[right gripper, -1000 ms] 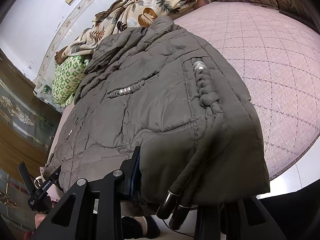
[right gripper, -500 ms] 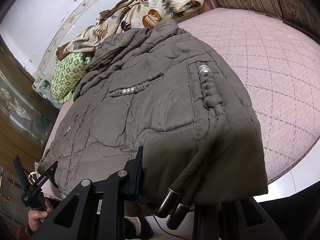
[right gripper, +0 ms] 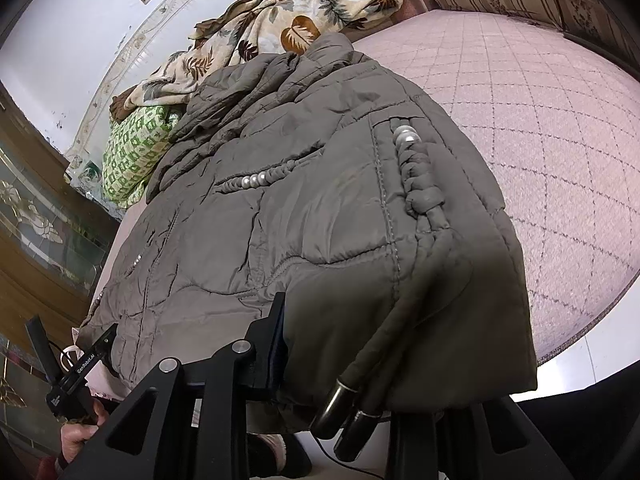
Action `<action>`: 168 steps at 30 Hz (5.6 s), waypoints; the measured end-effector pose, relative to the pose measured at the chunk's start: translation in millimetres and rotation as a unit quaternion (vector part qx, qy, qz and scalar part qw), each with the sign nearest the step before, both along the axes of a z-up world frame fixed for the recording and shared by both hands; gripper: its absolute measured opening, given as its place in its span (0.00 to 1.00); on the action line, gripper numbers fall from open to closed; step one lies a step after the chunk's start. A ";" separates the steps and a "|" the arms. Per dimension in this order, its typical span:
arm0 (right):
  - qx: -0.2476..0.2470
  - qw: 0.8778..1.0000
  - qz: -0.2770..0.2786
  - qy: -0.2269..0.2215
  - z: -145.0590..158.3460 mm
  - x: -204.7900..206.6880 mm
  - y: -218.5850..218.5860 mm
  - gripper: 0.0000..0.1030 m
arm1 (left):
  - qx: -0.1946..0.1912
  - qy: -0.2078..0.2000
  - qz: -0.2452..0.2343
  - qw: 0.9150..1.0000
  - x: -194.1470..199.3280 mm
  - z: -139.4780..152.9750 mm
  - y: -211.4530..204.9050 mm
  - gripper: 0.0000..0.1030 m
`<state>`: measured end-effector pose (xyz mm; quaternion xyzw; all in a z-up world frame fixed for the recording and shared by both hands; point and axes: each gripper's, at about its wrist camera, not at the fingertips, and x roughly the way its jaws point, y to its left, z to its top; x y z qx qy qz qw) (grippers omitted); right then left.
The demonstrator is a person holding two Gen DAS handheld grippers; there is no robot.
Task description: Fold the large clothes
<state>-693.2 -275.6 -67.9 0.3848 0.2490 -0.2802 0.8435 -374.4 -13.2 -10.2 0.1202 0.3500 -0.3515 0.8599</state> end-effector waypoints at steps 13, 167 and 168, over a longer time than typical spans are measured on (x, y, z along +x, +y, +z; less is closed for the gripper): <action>-0.017 1.000 0.003 0.003 4.5 -0.2 3.1 0.26 | -0.002 -0.013 -0.006 1.000 -4.5 3.6 -4.0 0.42; -0.109 0.994 -0.003 -0.028 200.0 246.6 -260.5 0.18 | -0.062 0.057 0.018 0.996 255.1 163.3 -288.2 0.40; -0.104 0.994 -0.008 -0.021 192.6 253.9 -268.4 0.18 | -0.059 0.056 0.022 0.996 260.0 159.9 -291.9 0.41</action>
